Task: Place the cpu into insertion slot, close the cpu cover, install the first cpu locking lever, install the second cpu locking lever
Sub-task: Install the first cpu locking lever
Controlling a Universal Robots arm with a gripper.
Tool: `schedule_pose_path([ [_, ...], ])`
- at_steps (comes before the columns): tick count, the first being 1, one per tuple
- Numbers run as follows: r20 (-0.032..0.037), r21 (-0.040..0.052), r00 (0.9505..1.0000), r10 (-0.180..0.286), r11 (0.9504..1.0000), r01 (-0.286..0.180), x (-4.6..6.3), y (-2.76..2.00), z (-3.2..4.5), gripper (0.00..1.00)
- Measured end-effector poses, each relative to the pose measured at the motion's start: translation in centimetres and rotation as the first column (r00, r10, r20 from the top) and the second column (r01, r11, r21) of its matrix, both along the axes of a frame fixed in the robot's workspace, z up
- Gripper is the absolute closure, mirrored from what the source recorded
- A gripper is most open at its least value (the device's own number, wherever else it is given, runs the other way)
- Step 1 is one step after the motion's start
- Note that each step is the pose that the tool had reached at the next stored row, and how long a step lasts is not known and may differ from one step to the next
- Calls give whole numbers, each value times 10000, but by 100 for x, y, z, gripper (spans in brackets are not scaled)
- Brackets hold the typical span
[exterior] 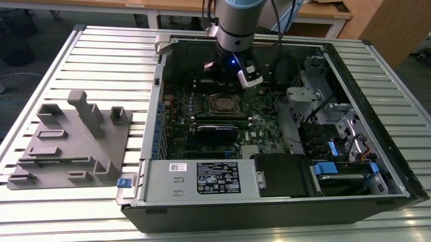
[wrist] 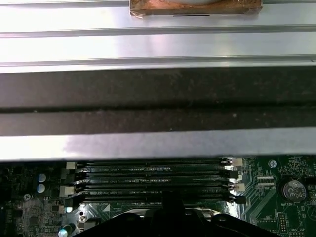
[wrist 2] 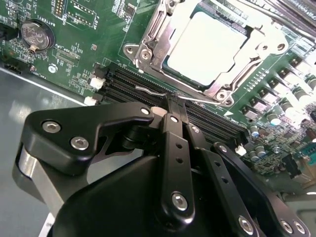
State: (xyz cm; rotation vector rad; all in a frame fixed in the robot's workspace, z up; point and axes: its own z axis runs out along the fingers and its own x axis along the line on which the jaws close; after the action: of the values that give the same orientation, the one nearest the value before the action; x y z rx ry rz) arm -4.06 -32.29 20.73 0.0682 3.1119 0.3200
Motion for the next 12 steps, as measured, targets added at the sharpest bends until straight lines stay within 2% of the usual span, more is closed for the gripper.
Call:
schedule_pose_path([
  [4,1,-12,10000,-1,10000,1,12,0,-32,89],
  [12,2,-13,10000,1,10000,-1,14,-2,-38,89],
])
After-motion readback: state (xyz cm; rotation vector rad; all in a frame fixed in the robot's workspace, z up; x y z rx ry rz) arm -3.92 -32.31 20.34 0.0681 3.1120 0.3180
